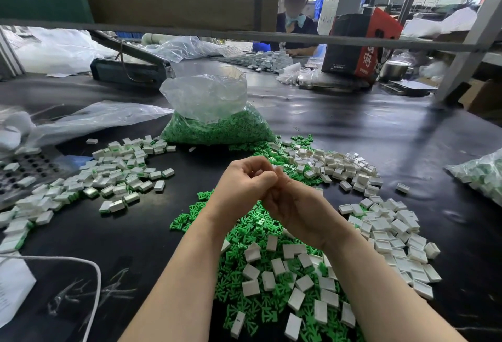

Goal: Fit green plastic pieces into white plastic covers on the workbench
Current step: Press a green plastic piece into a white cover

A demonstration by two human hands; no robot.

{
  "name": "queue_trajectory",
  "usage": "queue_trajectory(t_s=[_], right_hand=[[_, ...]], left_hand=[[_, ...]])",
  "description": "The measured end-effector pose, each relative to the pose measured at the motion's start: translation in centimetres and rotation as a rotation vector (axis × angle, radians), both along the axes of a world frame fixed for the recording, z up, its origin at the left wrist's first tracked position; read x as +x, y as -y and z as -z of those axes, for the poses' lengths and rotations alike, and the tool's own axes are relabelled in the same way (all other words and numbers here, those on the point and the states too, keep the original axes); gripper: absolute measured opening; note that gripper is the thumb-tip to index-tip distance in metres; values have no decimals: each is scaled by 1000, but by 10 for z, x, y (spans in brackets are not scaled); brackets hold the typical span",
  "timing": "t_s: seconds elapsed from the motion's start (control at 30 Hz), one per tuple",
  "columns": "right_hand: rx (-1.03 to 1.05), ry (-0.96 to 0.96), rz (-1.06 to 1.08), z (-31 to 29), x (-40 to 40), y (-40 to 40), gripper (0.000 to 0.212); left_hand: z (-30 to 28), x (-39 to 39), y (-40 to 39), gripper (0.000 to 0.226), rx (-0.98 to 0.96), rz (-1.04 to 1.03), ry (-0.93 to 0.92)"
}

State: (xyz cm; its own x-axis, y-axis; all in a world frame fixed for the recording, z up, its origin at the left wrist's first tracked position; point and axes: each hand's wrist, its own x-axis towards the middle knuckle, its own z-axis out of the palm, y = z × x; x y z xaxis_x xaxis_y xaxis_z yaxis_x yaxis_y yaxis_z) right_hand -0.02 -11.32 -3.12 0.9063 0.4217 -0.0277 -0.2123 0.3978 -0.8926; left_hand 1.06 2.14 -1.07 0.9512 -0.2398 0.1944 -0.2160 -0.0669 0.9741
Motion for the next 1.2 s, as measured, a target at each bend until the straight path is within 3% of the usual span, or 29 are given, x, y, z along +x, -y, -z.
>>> queue_trajectory(t_s=[0.17,0.47,0.67,0.77,1.0,1.2], right_hand=[[70,-68,-27,-5,1,3,50],[135,-109,-41,-8,-3,3,43],[70,-43,-45,-7,-3,3,33],[2,16,-54,-5,-3,6,31],[11,35,-32,-1,-2,9,39],[71,15,11,0,-2,4,23]], left_hand=[[0,2,-7,12,-23,68,-34],[-3,0,-10,10,-13,82,-57],[-6,-2,-5,6,9,53,-27],[-6,-2,-1,17,62,21,1],[-6,-5,5,7,65,2,-14],[-6,-5,4,7,43,11,22]])
